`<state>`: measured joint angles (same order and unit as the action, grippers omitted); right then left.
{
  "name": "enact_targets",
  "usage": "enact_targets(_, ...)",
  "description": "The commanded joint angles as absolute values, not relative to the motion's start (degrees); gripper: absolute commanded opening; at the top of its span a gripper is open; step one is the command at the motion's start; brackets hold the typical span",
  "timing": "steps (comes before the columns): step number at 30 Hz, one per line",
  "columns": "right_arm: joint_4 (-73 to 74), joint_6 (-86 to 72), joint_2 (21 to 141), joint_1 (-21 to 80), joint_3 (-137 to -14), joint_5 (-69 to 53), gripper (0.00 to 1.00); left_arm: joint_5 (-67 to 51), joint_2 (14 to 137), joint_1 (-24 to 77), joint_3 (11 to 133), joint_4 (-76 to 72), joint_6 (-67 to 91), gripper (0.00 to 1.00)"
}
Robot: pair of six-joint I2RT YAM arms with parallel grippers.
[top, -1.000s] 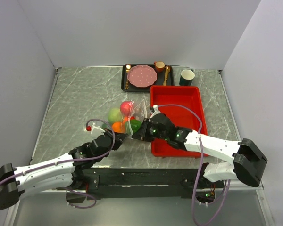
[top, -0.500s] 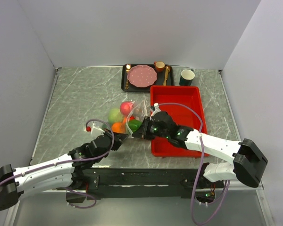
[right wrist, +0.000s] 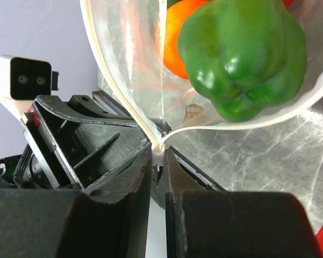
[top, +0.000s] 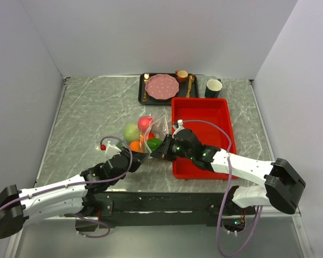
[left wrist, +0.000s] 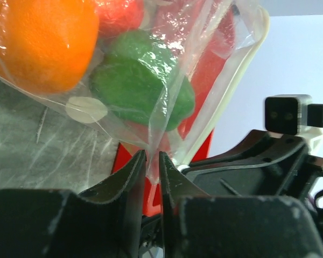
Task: Place the food in the zip-top bag and seal the zipper
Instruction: Zip the zipper food storage bag at the center of the board.
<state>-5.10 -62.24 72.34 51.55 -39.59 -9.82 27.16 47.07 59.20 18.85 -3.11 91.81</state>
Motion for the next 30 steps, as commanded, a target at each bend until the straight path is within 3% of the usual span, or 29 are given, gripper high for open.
enact_targets(1,-7.9,-65.4,71.3,53.1,-38.2,-8.3,0.01,26.1,43.6,59.1,17.1,-4.1,94.1,0.24)
enact_targets(12,-10.3,-67.1,70.8,53.4,-37.7,-4.4,0.01,26.1,42.7,61.0,13.9,-6.7,96.9,0.30)
enact_targets(20,-11.1,-69.4,68.8,53.3,-35.2,-2.9,0.01,29.2,42.6,62.2,13.3,-8.3,98.3,0.40)
enact_targets(30,-12.9,-69.0,70.6,53.4,-35.4,-8.0,0.00,29.6,45.9,62.3,14.2,-11.0,97.9,0.41)
